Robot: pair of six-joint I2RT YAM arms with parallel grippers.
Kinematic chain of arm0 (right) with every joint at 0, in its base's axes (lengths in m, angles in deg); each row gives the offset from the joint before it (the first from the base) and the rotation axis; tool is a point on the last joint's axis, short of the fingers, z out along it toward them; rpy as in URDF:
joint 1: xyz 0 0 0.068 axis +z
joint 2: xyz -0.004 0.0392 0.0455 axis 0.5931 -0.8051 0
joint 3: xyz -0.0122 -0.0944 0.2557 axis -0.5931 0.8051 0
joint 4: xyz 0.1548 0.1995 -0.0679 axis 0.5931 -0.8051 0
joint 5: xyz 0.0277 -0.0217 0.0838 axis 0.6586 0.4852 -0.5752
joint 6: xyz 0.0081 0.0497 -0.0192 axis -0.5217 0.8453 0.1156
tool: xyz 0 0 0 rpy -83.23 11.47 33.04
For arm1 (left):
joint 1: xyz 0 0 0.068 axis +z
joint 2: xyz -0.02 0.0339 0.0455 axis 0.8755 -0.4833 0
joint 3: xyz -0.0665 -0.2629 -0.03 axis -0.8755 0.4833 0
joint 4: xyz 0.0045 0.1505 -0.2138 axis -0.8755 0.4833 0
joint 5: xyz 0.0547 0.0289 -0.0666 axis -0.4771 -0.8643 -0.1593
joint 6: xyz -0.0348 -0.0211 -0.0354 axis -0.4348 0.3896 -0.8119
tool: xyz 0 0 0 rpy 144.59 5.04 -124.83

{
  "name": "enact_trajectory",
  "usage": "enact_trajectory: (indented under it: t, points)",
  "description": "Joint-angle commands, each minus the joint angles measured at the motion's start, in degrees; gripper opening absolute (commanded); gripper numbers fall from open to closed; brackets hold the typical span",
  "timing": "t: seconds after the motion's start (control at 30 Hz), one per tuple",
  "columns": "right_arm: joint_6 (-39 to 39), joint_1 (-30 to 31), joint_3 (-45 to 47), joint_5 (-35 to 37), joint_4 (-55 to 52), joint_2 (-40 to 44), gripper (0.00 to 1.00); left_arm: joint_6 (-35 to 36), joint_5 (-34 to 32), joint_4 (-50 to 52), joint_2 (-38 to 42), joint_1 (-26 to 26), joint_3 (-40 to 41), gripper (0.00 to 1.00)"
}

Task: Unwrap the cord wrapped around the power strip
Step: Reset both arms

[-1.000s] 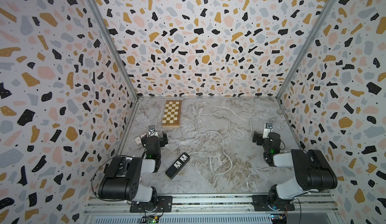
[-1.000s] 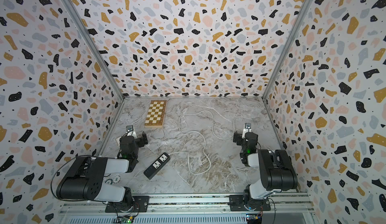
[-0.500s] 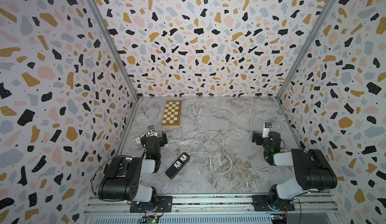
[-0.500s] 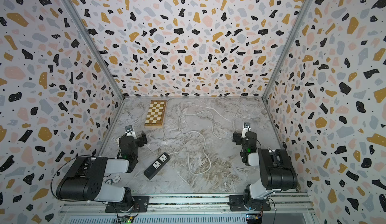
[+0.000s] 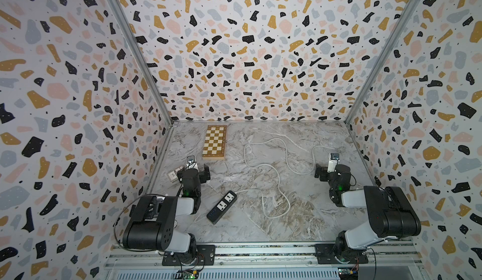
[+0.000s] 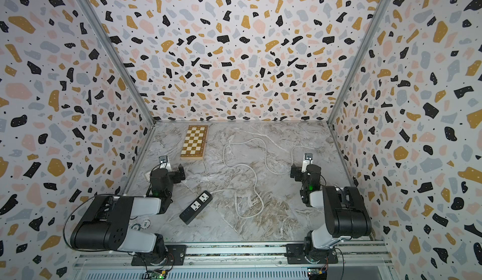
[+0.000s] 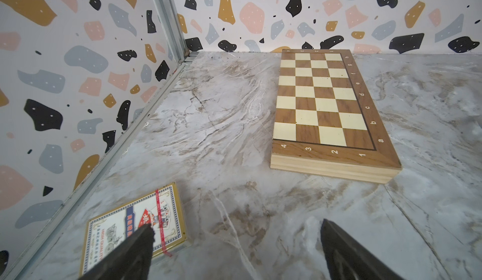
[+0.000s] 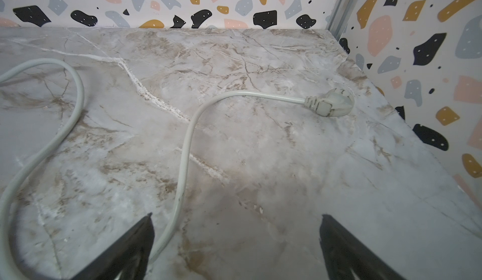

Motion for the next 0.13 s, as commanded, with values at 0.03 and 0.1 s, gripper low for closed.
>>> enact_trajectory:
  t: [0.03,0.1]
  points:
    - [-0.3,-0.2,0.0,0.3,0.5,0.9,1.00,0.6,1.1,-0.7,0.2,0.3,-1.4,0.99]
    - [-0.3,-0.2,0.0,0.2,0.5,0.9,1.00,1.3,2.1,-1.6,0.6,0.1,-0.8,0.99]
